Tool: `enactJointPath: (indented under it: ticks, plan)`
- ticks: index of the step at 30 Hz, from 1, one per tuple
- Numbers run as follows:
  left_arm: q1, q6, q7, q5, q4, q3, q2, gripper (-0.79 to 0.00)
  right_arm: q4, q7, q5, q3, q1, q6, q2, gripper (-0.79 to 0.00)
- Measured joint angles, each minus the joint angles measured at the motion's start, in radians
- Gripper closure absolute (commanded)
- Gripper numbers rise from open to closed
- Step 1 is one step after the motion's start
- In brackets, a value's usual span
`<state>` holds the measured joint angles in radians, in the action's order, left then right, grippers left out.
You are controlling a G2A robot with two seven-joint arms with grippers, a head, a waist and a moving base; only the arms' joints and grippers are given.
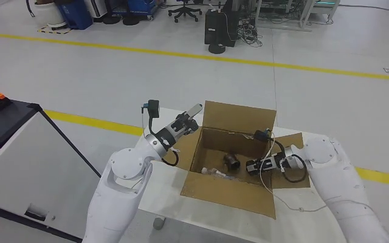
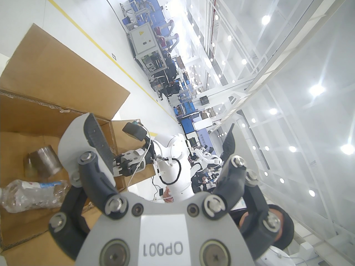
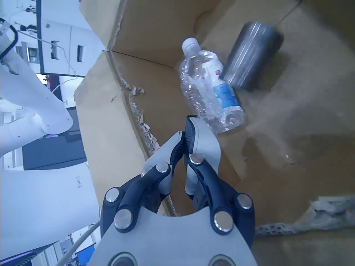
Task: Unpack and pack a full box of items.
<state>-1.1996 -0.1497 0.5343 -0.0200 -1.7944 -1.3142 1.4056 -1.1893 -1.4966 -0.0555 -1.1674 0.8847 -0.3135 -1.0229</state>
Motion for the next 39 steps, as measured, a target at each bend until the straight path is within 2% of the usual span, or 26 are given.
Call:
enactJointPath:
  ticks: [4,10,14,15,16,17,18,24,33,36,39]
  plan:
    - [0.0,0.0,0.0,0.0,0.0,0.0,0.0,-0.785,-0.051,0.011,-0.015,-0.002,0.014,0.007,0.007,0.0]
    - [0.0,0.0,0.0,0.0,0.0,0.0,0.0,-0.785,-0.15,0.028,-0.024,-0.072,0.061,0.038,0.033,0.0]
    - [0.0,0.0,0.0,0.0,0.0,0.0,0.0,-0.785,-0.253,0.079,-0.128,-0.12,0.103,0.106,0.053,0.0]
    - [0.0,0.0,0.0,0.0,0.0,0.0,0.0,-0.785,-0.28,0.089,-0.161,-0.123,0.112,0.129,0.056,-0.055]
    - [0.0,0.0,0.0,0.0,0.0,0.0,0.0,-0.785,-0.306,0.094,-0.188,-0.125,0.119,0.149,0.058,-0.302]
    - [0.0,0.0,0.0,0.0,0.0,0.0,0.0,-0.785,-0.336,0.096,-0.219,-0.125,0.125,0.171,0.061,-0.751]
    - [0.0,0.0,0.0,0.0,0.0,0.0,0.0,-0.785,-0.355,0.098,-0.244,-0.125,0.128,0.186,0.064,-0.785]
    - [0.0,0.0,0.0,0.0,0.0,0.0,0.0,-0.785,-0.429,0.114,-0.378,-0.083,0.111,0.255,0.067,-0.785]
    - [0.0,0.0,0.0,0.0,0.0,0.0,0.0,-0.785,-0.389,0.088,-0.413,0.019,-0.017,0.241,0.05,-0.785]
    - [0.0,0.0,0.0,0.0,0.0,0.0,0.0,-0.785,-0.418,0.075,-0.37,-0.013,-0.003,0.219,0.058,-0.785]
    - [0.0,0.0,0.0,0.0,0.0,0.0,0.0,-0.785,-0.431,0.078,-0.296,-0.099,0.05,0.185,0.075,-0.785]
